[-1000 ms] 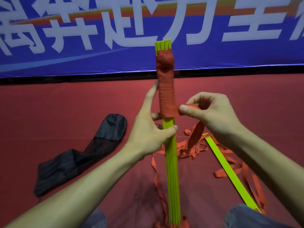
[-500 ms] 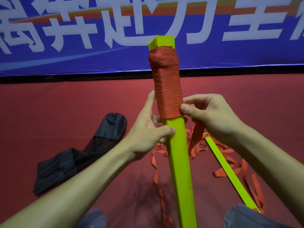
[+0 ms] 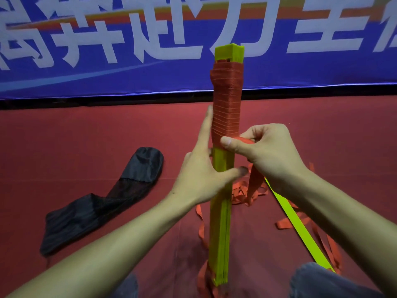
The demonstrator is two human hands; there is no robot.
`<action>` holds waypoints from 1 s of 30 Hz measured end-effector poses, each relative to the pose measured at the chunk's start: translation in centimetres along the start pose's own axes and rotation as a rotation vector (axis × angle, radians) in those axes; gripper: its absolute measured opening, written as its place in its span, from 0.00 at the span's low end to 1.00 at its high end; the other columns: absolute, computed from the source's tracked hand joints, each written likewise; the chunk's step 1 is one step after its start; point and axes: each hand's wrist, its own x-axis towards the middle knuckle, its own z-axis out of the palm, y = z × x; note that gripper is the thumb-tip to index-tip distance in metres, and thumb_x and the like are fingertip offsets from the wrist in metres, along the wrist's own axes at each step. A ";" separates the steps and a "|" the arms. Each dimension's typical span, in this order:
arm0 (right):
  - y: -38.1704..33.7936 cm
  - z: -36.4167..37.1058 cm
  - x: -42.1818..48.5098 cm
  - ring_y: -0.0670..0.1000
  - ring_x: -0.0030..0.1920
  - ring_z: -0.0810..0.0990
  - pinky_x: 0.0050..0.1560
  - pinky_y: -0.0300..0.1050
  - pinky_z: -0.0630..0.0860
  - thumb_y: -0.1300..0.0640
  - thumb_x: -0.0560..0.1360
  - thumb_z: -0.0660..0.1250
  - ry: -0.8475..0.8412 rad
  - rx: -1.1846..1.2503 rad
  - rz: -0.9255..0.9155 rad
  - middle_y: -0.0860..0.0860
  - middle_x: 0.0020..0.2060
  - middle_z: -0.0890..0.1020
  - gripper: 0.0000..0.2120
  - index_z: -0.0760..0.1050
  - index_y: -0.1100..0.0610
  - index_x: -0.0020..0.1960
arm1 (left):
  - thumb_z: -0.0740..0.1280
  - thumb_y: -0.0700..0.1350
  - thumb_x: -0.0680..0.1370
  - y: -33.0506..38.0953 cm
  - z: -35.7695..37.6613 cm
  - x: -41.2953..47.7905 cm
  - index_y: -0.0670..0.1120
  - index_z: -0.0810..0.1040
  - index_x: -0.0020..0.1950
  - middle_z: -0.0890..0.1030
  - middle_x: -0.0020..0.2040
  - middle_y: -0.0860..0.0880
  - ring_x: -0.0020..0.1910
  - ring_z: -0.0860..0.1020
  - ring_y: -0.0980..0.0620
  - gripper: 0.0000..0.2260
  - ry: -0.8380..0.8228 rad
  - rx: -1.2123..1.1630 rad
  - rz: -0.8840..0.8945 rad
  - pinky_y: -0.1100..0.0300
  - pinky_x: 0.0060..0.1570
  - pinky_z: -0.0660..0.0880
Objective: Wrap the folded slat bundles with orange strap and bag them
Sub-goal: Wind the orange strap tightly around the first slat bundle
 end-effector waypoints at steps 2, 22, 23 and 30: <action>0.1 0.3 -0.1 0.43 0.25 0.70 0.26 0.37 0.67 0.54 0.65 0.79 0.022 -0.006 -0.005 0.49 0.24 0.76 0.20 0.75 0.68 0.35 | 0.79 0.46 0.69 -0.1 0.1 0.1 0.76 0.41 0.74 0.85 0.40 0.53 0.37 0.84 0.56 0.55 0.042 0.115 -0.018 0.50 0.47 0.82; 0.8 -1.7 1.5 0.39 0.35 0.81 0.40 0.32 0.75 0.57 0.69 0.75 -0.118 -0.083 -0.220 0.43 0.31 0.84 0.04 0.81 0.55 0.39 | 0.70 0.26 0.73 -1.0 -1.2 0.1 0.62 0.59 0.77 0.85 0.48 0.37 0.43 0.85 0.42 0.43 -0.124 -0.385 -0.121 0.59 0.28 0.76; 0.8 -1.7 1.5 0.40 0.37 0.82 0.42 0.33 0.76 0.56 0.68 0.75 -0.125 -0.068 -0.214 0.44 0.32 0.84 0.04 0.81 0.56 0.40 | 0.69 0.25 0.74 -1.0 -1.1 0.1 0.60 0.60 0.76 0.84 0.48 0.37 0.44 0.84 0.38 0.42 -0.139 -0.415 -0.108 0.59 0.26 0.75; 0.5 -1.7 1.2 0.43 0.31 0.70 0.33 0.34 0.68 0.49 0.69 0.68 -0.360 0.024 -0.053 0.45 0.32 0.81 0.13 0.83 0.54 0.49 | 0.65 0.28 0.69 -0.8 -1.4 0.1 0.64 0.68 0.64 0.85 0.48 0.45 0.45 0.85 0.42 0.36 -0.284 -0.611 -0.084 0.54 0.29 0.81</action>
